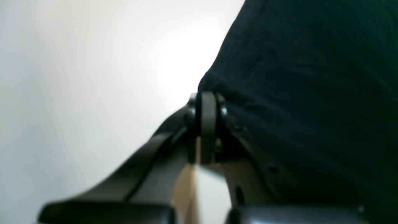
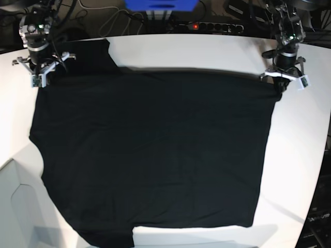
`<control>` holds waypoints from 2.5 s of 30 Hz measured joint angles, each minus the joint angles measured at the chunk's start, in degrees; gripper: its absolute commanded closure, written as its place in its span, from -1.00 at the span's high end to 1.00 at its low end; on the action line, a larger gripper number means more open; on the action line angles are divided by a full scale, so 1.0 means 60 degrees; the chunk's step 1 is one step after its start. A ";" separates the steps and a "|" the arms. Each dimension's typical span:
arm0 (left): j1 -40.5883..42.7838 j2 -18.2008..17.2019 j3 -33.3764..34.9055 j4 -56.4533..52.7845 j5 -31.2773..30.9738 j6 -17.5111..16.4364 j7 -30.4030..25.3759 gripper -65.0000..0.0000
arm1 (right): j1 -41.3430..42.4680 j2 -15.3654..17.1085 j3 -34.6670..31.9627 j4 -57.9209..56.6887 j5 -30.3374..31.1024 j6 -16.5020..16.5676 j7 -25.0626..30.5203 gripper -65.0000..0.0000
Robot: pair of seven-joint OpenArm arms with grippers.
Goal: Fold the T-shirt properly
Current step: 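Lift the shoulder corners and pull them toward the hem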
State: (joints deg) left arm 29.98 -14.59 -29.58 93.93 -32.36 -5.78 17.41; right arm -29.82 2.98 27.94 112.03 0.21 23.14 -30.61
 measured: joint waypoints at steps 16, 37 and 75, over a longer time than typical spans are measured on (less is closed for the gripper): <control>-0.1931 0.0222 0.0073 0.0029 0.0022 0.0066 0.0084 -1.00 | 0.3060 0.0106 -0.0069 -0.0867 -0.0044 0.0040 -0.0047 -1.00; -0.5355 0.0240 0.0528 -0.2357 0.1464 -0.0040 0.1002 -1.00 | 0.6594 0.1228 -0.0459 -0.4765 -0.0073 0.0106 -0.0029 -1.00; -0.6994 0.0182 0.1359 -0.3643 0.1497 0.0007 0.0991 -0.89 | 0.8309 0.1537 -0.1501 -0.7049 -0.0146 0.0080 -0.0007 -0.98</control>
State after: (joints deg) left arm -11.99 -13.50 -21.43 72.07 -23.38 -5.74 23.35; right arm 20.03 12.21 18.94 69.73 -0.67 23.62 -30.65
